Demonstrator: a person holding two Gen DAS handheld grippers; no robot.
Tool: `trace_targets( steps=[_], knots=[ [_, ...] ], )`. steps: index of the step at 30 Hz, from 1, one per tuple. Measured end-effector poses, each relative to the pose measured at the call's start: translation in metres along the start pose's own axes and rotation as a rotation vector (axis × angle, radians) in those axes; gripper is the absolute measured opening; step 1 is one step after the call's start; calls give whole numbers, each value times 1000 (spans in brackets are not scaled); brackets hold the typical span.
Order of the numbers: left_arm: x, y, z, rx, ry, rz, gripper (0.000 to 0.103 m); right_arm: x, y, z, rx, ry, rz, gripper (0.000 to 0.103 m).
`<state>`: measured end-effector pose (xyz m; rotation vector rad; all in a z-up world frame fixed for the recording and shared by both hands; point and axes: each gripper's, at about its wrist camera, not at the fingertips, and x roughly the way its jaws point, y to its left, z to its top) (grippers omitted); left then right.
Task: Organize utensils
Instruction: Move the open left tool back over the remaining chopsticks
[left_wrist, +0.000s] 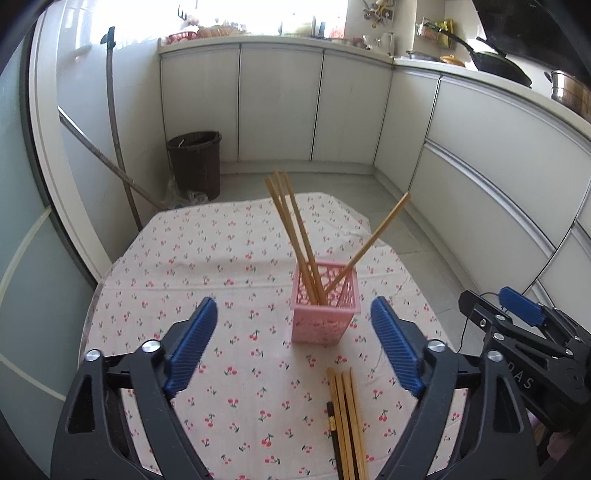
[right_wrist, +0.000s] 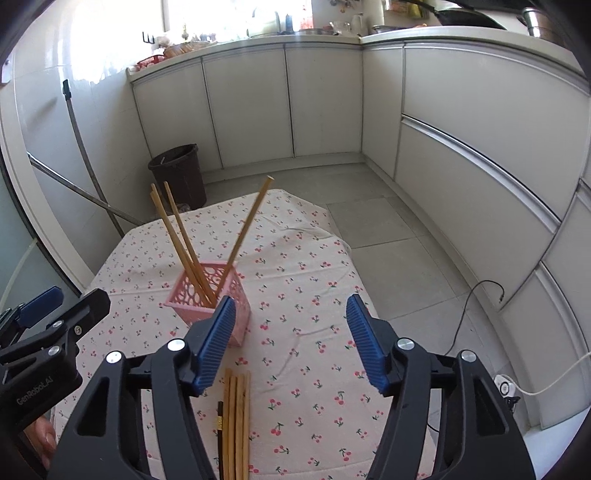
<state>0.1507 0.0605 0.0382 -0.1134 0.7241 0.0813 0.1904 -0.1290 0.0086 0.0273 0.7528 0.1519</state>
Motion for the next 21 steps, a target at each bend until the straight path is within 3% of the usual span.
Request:
trace_targets(
  steps=[4, 7, 15, 21],
  knots=[
    [9, -4, -12, 16, 59, 5, 95, 6, -10, -11, 26, 39, -32, 83],
    [19, -4, -22, 18, 109, 20, 96, 13, -24, -23, 77, 85, -48, 93],
    [60, 0, -44, -14, 315, 17, 96, 38, -55, -53, 174, 277, -36, 93],
    [100, 7, -64, -109, 492, -14, 96, 59, -63, -72, 279, 449, 94, 93]
  ],
)
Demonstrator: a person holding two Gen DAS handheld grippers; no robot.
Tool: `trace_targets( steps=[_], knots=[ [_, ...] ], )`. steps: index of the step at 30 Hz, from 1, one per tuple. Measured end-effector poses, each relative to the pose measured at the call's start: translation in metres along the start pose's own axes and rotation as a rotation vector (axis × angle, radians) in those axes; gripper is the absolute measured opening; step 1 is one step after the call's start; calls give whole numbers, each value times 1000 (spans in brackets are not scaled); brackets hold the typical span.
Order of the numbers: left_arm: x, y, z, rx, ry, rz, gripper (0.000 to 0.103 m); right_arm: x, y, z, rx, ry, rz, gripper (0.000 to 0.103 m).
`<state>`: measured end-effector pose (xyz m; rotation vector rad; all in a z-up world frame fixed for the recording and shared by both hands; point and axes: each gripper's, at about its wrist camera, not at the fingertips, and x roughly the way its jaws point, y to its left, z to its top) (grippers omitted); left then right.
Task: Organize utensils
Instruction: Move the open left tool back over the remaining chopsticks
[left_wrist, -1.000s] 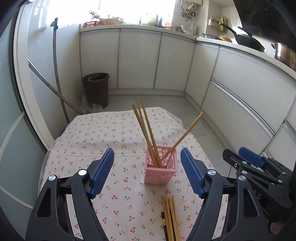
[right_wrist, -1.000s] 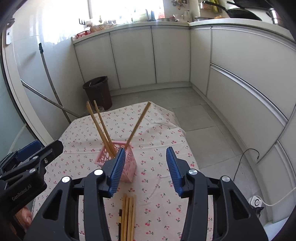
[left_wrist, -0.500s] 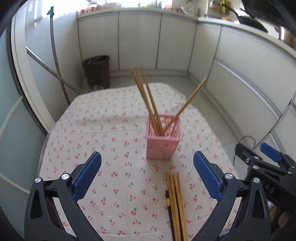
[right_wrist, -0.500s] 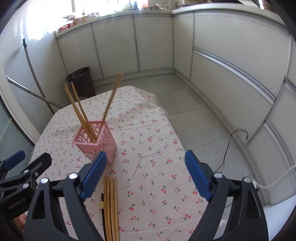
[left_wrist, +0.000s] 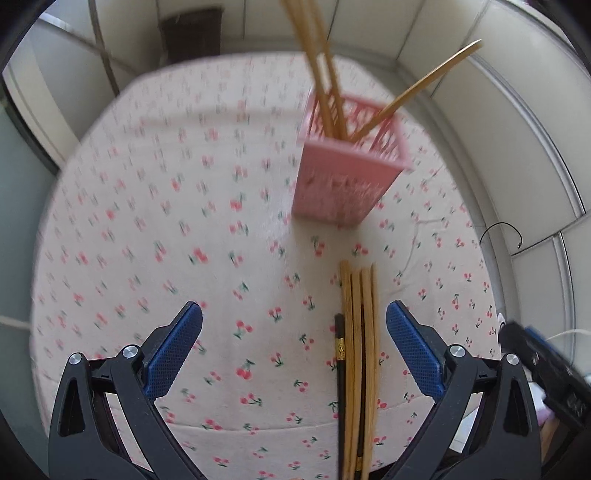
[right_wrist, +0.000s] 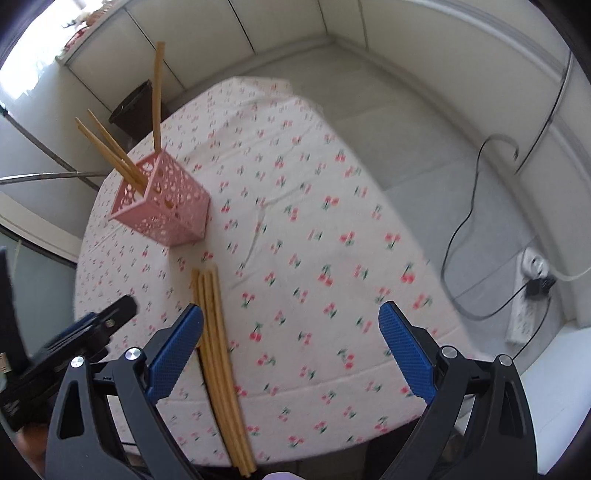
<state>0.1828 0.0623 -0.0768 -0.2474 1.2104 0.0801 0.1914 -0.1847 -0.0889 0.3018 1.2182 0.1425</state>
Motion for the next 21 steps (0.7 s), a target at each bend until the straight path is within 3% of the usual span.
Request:
trace_targets(
  steps=[6, 11, 16, 21],
  knots=[
    [39, 6, 9, -98, 129, -2, 96, 14, -9, -3, 64, 100, 55, 93],
    [51, 0, 14, -125, 138, 19, 96, 19, -15, -5, 113, 142, 97, 93],
    [62, -10, 17, -90, 124, 120, 94, 19, -19, -3, 134, 156, 121, 93],
    [72, -9, 15, -89, 146, 113, 88, 17, -20, -3, 142, 162, 139, 93]
  ],
)
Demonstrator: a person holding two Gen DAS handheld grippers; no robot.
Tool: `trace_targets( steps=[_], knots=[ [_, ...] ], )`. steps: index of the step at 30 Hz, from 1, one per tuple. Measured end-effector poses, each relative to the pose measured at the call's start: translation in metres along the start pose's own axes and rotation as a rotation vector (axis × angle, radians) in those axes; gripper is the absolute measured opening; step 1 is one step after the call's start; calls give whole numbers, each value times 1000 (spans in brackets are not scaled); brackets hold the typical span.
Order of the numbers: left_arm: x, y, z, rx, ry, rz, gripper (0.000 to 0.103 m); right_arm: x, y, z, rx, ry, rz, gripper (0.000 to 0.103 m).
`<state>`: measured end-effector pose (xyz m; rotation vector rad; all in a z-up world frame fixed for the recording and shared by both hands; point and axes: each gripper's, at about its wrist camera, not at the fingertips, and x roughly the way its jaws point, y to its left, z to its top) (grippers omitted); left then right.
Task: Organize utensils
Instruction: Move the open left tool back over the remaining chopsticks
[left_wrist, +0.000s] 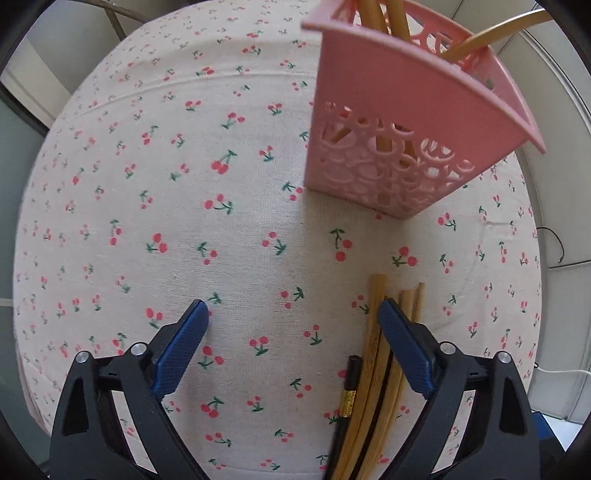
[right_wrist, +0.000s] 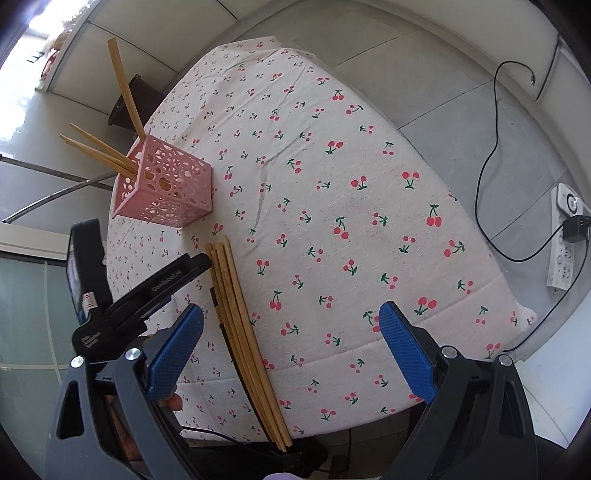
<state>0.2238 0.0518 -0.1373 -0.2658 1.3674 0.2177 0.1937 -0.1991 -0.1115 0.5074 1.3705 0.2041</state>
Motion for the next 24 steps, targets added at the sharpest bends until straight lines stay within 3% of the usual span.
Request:
trace_targets(
  steps=[3, 4, 6, 9, 11, 13, 19, 24],
  knots=[
    [0, -4, -2, 10, -1, -18, 78, -1, 0, 0, -2, -4, -2, 93],
    [8, -14, 1, 20, -3, -20, 70, -2, -1, 0, 3, -9, -3, 93],
    [9, -25, 1, 69, -11, 15, 62, -4, -4, 2, 21, -22, -4, 93],
    [8, -41, -3, 125, -33, 22, 43, -6, -12, 4, 55, -33, 1, 93],
    [7, -49, -5, 155, -38, 10, 22, -5, -15, 5, 68, -28, 3, 93],
    [6, -54, -6, 175, -49, -2, 9, -2, -15, 6, 71, -22, -2, 93],
    [-2, -37, -2, 115, -120, -137, 6, 8, -10, 6, 58, -14, -17, 93],
    [-45, -13, -8, 125, -173, -222, 6, 26, 10, 10, 14, 2, 7, 93]
  ],
)
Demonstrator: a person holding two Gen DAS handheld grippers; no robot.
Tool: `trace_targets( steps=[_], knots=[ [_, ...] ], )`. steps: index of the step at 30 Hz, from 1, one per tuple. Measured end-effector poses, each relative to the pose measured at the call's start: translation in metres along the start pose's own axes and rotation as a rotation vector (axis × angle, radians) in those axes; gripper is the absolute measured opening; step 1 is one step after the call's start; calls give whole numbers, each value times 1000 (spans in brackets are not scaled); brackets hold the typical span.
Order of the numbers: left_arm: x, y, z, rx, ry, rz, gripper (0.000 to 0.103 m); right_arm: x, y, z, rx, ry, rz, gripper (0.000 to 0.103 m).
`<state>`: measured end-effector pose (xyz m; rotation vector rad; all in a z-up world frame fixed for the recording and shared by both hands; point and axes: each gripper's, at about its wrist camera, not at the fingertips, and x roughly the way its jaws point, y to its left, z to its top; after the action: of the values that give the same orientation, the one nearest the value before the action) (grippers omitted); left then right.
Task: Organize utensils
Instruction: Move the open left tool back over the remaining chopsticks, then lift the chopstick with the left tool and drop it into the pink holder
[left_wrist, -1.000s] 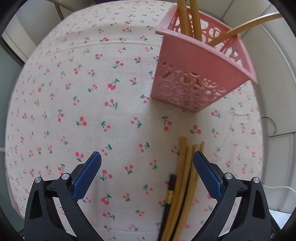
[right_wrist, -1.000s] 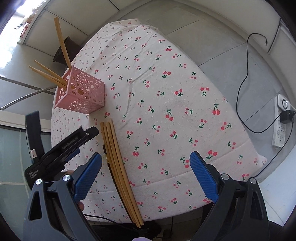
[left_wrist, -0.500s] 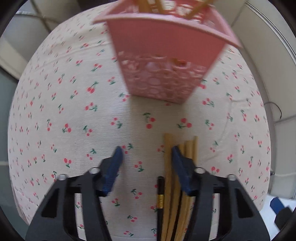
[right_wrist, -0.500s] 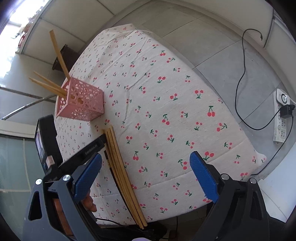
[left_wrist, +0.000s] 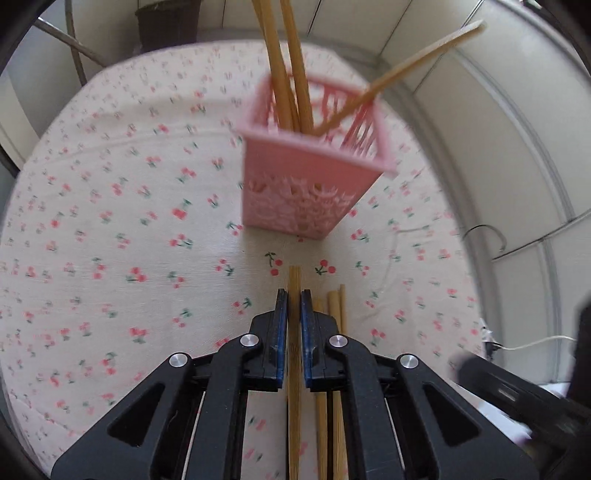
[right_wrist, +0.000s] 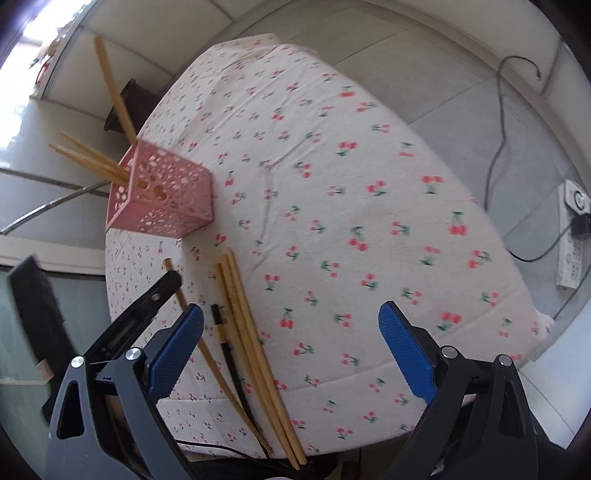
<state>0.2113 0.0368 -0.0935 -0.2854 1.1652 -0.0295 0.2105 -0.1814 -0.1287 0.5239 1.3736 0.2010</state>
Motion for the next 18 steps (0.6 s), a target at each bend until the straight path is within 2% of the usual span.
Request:
trace_targets(
  steps=[2, 4, 7, 18],
  knots=[
    [-23, 8, -1, 16, -26, -15, 7, 14, 17, 1, -53, 0, -18, 87],
    [-40, 12, -11, 23, -43, -28, 7, 28, 34, 2, -129, -10, -70, 68],
    [-57, 27, -8, 19, -67, -48, 7, 48, 50, 2, -200, -5, -123, 48],
    [-75, 45, -7, -10, -78, -63, 7, 75, 67, 5, -276, -28, -231, 42]
  ],
)
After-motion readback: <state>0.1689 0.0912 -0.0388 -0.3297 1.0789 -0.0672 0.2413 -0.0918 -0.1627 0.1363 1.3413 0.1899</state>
